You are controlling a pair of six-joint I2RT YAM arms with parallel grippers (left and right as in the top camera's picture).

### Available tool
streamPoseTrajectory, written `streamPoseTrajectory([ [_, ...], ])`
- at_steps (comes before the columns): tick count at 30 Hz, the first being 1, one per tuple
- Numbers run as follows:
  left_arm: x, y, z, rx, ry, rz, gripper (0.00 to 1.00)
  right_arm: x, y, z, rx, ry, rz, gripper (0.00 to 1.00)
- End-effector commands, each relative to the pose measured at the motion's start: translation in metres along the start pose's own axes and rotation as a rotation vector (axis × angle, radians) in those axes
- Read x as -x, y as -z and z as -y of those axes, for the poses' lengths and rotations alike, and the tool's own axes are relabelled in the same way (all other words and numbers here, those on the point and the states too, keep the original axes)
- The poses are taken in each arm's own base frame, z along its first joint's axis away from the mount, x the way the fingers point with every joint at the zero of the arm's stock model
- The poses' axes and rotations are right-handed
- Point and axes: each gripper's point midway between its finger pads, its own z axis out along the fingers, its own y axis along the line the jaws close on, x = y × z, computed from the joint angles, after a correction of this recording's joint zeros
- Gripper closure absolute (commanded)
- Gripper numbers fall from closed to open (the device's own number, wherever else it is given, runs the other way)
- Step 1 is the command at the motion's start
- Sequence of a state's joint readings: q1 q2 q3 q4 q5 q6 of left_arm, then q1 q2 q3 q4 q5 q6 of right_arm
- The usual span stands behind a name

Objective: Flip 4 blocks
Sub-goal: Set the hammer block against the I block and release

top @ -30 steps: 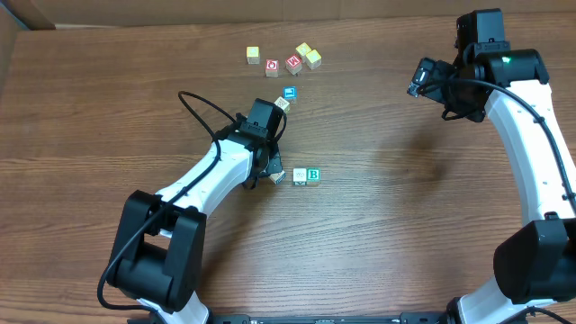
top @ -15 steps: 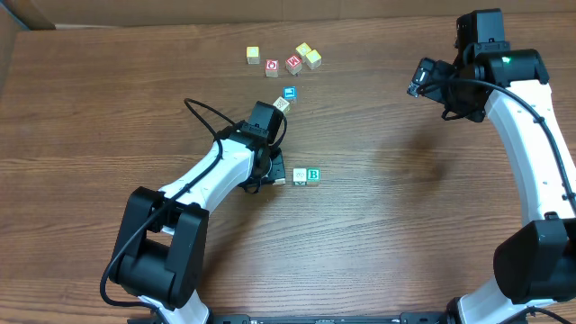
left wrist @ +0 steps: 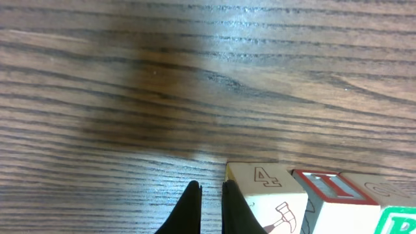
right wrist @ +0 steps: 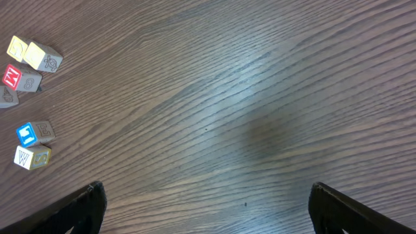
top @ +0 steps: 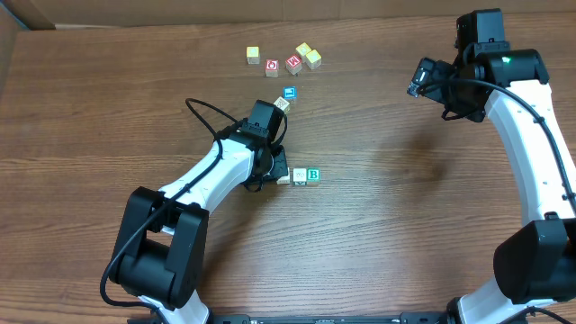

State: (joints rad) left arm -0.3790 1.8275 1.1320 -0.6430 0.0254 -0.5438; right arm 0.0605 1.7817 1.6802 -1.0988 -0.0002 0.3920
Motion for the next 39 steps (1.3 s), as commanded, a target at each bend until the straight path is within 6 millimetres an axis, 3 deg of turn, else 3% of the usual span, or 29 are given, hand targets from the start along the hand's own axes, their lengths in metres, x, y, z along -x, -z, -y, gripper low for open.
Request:
streamPoseTrajectory([
  [1,0.001,-0.005,-0.005,0.031,-0.037,0.007,0.93,0.003,0.005,-0.001,0.009,-0.005,0.016,0.00],
  [39,-0.006,-0.005,0.010,-0.053,-0.053,-0.029,0.91,0.003,0.005,-0.001,0.009,-0.005,0.016,0.00],
])
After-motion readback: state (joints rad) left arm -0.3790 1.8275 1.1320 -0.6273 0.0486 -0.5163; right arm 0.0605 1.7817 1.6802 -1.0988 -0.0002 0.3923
